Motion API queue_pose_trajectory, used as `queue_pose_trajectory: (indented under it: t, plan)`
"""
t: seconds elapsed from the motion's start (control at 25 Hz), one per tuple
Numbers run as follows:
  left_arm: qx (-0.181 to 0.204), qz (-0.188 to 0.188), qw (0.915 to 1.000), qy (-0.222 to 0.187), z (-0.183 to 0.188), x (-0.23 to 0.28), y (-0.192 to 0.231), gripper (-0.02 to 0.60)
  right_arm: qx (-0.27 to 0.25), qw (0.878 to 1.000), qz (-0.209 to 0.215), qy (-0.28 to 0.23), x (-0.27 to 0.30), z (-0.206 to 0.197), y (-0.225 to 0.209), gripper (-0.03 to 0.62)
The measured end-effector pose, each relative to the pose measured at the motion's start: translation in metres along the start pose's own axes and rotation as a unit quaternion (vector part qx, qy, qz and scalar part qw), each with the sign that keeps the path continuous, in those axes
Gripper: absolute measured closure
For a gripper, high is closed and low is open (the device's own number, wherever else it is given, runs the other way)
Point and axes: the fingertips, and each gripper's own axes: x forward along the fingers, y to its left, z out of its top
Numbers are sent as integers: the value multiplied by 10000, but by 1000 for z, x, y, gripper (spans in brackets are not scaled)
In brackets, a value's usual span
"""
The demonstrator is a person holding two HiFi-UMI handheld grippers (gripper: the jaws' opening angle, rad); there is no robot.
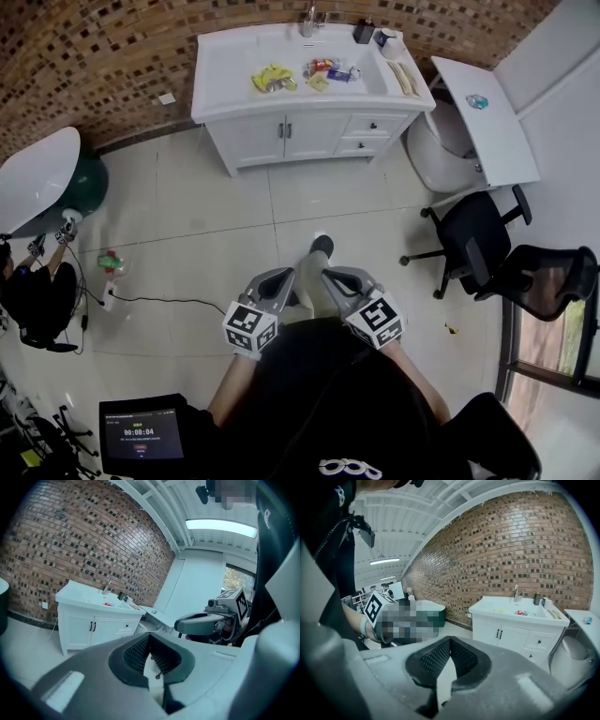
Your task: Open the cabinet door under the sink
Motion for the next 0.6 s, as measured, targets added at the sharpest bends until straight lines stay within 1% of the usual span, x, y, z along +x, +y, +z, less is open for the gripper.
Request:
queue_pose_trajectory:
  t: [0.2, 0.36, 0.52, 0.6]
  plan:
    - [-116, 272, 9995, 51, 10, 2, 28, 566, 24, 9996, 265, 126, 31, 9, -12, 605]
    - [-151, 449, 9989, 44, 27, 6, 50, 566, 37, 9993, 351, 142, 57, 27, -25, 605]
    - [-94, 509, 9984, 213, 47, 30, 82, 566, -95, 9981, 529, 285, 81, 44, -43, 605]
    - [-38, 510, 9983, 265, 58, 48, 94, 566, -14, 9976, 556, 400, 89, 42, -62, 605]
